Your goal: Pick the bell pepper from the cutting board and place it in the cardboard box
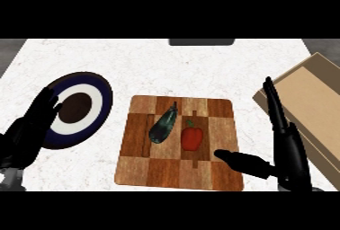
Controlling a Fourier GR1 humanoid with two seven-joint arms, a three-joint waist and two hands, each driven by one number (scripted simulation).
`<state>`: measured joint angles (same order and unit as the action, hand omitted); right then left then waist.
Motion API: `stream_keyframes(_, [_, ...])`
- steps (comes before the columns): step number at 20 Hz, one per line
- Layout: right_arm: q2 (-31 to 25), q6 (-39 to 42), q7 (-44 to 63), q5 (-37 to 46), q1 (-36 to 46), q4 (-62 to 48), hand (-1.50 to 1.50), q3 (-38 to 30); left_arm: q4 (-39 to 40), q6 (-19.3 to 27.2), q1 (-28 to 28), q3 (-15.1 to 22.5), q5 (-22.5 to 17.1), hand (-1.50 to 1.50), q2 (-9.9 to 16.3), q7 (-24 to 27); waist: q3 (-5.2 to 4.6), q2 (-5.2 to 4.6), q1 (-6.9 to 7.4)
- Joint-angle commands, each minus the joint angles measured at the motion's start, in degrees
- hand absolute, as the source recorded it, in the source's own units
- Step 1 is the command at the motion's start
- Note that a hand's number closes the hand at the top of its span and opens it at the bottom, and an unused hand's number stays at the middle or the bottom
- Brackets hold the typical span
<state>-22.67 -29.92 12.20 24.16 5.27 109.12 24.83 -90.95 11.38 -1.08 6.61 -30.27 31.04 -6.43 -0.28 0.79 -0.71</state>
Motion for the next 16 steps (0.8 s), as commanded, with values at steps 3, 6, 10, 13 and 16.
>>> stream_keyframes(3, [-9.2,14.2,19.9,11.4,1.3,0.4,-1.50,4.4,-1.0,-0.1,-0.3,-1.3,-0.4,0.00,1.3,-1.3,-0.33,-0.08,0.45])
stream_keyframes(6, [-8.0,22.2,32.1,15.0,5.7,2.8,-1.50,8.1,-0.4,-1.1,0.6,0.7,0.6,0.00,-0.3,0.4,-0.36,-0.24,0.99])
stream_keyframes(10, [-4.1,35.7,46.9,13.2,13.7,3.8,-1.50,11.1,-1.0,-0.5,-1.3,0.1,0.1,0.00,-0.2,-1.6,-0.15,-0.53,1.89])
stream_keyframes(13, [0.7,44.0,57.4,9.8,18.8,3.9,-1.50,11.8,0.7,-0.6,-0.8,0.8,1.4,0.00,-1.6,0.3,-0.03,-0.65,1.56])
stream_keyframes(16, [8.5,46.2,63.9,7.9,23.6,-0.8,-1.50,11.7,1.6,-2.3,-1.4,-0.6,1.0,0.00,-0.7,0.7,0.07,-0.78,1.75])
